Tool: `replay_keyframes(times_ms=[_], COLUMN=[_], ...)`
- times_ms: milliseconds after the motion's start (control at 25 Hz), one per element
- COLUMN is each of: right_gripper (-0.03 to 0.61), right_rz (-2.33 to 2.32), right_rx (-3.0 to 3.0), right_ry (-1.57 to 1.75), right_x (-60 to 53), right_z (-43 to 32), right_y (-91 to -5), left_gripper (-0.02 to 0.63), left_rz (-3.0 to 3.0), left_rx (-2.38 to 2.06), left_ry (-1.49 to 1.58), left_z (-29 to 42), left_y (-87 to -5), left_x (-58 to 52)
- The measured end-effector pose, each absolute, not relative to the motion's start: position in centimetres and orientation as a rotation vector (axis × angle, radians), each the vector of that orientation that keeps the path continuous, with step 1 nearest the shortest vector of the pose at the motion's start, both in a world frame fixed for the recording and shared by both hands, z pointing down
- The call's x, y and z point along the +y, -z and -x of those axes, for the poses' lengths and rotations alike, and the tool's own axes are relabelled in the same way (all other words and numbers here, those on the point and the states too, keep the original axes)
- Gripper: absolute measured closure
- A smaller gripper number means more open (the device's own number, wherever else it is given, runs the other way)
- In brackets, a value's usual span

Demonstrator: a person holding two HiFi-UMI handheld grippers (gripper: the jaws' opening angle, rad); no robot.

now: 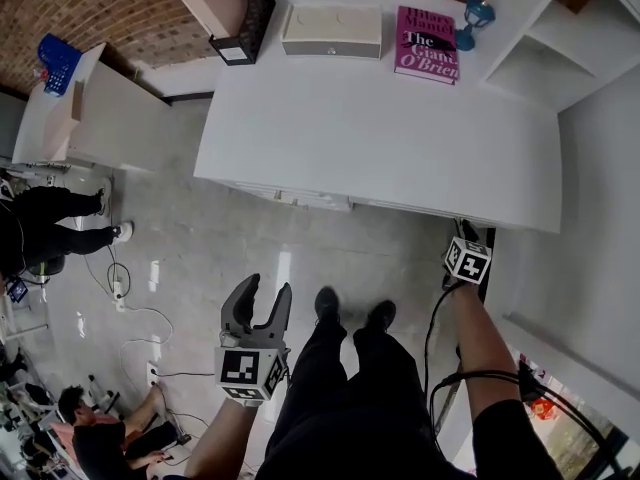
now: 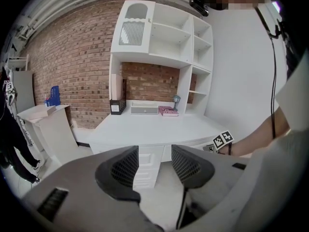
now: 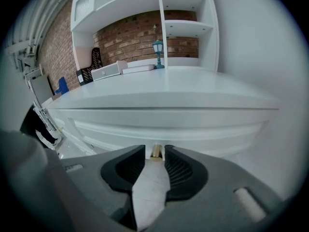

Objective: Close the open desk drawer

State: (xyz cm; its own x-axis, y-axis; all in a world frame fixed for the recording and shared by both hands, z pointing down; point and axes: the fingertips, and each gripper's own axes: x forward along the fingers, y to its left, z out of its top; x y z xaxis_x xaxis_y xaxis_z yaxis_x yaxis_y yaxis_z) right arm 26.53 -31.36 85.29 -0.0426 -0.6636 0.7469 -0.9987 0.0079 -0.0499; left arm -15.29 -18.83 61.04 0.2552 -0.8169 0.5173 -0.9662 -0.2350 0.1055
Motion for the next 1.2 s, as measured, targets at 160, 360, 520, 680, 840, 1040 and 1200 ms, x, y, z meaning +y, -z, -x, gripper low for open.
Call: replay_keyframes(times_ms=[160,360,520,680,840,1040,1200], right_gripper=[0.44,0.472,0.483,0.532,0.531,0.559,0.56], right_rz=[-1.681,-1.704,-1.769,-1.795,-1.835,-1.903,-1.936], right_rx=[-1.815,-1.973,-2.146,-2.23,-2.318,-2.391,-2.506], right_ry=[-0.839,-0.834,-0.73,-0.588,-0.423,-0.222,-0.02], right_x=[-29.1,-28.4,-29.3,-30.1,-30.7,-30.5,-29.4], right_z=[-24.7,-22.0,-19.9,-18.7,-18.2,-17.6,-16.6], right_y=[-83.4,-77.0,-68.1,-59.5,-51.0,-41.1,-33.2], left_gripper=[0.403,0.403,0.403,0.403,0.403,0.403,0.407], left_rz=[-2.176,-2.25,-2.322,-2.402,-2.464,-2.571,-2.651], left_rx=[-1.61,-1.547,-1.503,-1.524,-1.586,-1.6,-1.632], left_ry=[-0.483,-0.403,-0.347,-0.26,-0.148,-0.054,0.044], left_z=[14.1,11.0,8.7,7.9,7.9,7.6,7.2], left_y=[-59.5,-56.4,-53.8,-49.5,-44.4,-38.2,-33.2], left_x=[-19.9,-21.9,-22.8,-24.5,-26.6,-27.6,-27.4])
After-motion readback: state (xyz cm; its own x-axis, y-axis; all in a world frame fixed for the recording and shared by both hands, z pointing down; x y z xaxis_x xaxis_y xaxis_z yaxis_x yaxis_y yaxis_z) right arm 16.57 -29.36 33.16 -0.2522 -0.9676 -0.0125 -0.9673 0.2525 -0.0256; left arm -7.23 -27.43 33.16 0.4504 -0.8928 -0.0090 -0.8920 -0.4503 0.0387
